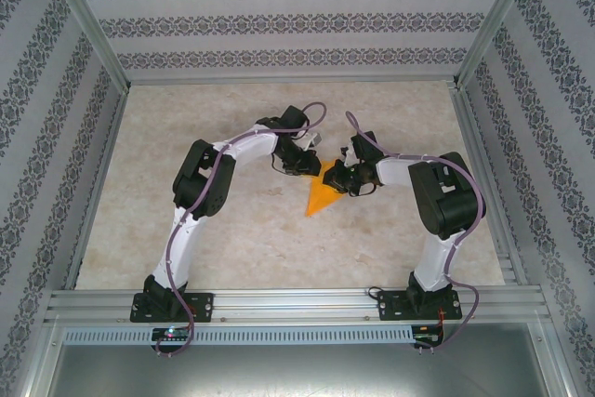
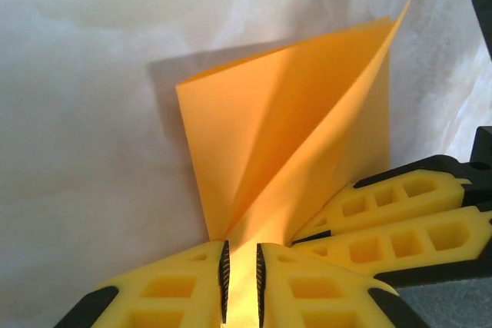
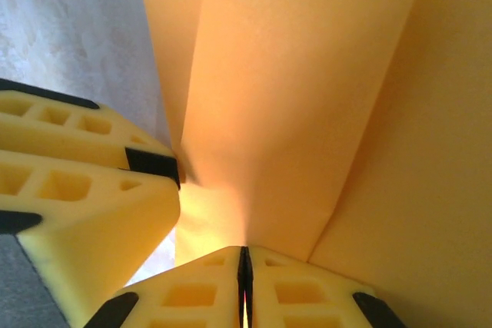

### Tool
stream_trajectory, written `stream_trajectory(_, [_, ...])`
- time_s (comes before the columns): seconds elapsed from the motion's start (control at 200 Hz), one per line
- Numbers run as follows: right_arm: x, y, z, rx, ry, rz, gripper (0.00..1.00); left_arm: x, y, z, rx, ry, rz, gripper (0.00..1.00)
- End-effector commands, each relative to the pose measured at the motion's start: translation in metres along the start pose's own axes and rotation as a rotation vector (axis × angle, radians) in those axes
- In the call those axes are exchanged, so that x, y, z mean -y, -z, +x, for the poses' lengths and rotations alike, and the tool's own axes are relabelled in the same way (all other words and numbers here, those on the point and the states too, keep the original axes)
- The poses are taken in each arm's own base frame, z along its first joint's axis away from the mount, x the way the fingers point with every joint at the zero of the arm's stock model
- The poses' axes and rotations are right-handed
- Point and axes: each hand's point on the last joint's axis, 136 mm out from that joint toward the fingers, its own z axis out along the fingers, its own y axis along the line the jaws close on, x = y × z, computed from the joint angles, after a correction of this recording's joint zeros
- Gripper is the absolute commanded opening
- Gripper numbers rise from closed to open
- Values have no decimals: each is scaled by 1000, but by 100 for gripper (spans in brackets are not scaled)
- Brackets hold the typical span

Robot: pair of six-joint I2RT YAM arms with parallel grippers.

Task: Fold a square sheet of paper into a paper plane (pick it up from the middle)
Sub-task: Fourth fold the wing at the center of the table.

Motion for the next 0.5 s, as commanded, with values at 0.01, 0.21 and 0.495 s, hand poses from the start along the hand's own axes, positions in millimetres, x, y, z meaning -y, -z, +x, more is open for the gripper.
stream_trajectory(0.01, [41, -12, 26, -69, -71, 82, 11, 10, 21, -1, 19, -2, 0, 22])
stream_trajectory(0.21, [38, -14, 31, -72, -88, 51, 11, 25, 30, 19, 60, 27, 50, 22])
stream_trajectory(0.495, [33, -11, 34, -75, -85, 41, 11, 42, 27, 50, 73, 32, 89, 18])
